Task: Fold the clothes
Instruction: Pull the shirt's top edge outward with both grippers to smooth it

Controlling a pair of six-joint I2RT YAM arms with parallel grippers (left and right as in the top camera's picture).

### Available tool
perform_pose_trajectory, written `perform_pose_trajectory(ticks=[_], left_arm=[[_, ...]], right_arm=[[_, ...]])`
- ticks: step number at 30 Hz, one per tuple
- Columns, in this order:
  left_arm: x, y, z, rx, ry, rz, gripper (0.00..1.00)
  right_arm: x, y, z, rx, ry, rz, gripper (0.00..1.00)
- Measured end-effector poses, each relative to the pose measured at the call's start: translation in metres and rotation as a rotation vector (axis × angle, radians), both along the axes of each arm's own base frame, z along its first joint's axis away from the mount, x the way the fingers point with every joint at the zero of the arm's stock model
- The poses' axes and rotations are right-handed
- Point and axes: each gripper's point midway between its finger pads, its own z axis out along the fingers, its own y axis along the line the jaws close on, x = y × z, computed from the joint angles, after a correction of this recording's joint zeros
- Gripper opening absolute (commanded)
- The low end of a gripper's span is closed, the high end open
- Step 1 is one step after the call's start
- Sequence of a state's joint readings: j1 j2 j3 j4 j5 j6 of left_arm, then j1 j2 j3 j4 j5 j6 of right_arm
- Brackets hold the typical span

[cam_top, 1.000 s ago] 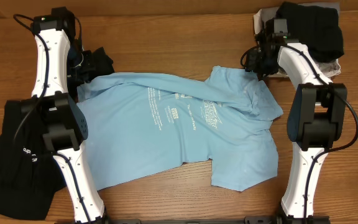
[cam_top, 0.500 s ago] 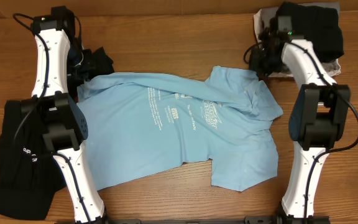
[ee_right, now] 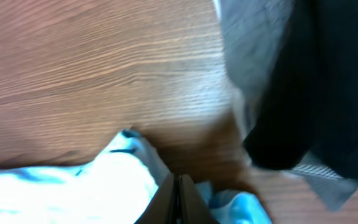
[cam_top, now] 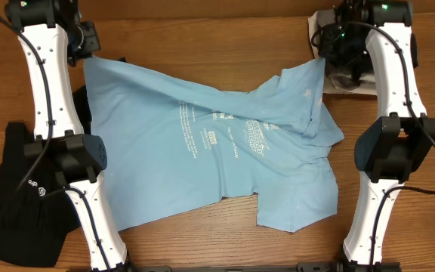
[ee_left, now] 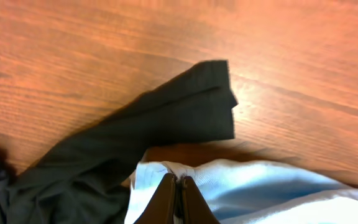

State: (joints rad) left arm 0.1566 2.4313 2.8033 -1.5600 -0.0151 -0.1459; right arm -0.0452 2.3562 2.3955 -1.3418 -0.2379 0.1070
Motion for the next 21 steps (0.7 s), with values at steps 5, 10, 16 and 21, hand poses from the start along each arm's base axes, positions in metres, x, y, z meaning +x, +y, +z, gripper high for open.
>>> perform_pose_trajectory(ticks=[5, 10, 16, 21], left_arm=[[0.003, -0.010, 0.005, -0.051, -0.025, -0.022, 0.04], [0.005, -0.016, 0.005, -0.083, -0.032, -0.045, 0.04], [0.011, -0.019, 0.008, -0.089, -0.062, -0.071, 0.04], [0.021, -0.018, 0.013, -0.084, -0.107, -0.074, 0.04]], right_arm=[[-0.004, 0.010, 0.002, 0.064, 0.017, 0.001, 0.04], [0.001, 0.012, 0.004, 0.075, -0.006, 0.004, 0.04], [0.005, 0.007, 0.004, 0.042, -0.019, -0.007, 0.04], [0.011, 0.003, 0.005, 0.020, -0.047, -0.014, 0.04]])
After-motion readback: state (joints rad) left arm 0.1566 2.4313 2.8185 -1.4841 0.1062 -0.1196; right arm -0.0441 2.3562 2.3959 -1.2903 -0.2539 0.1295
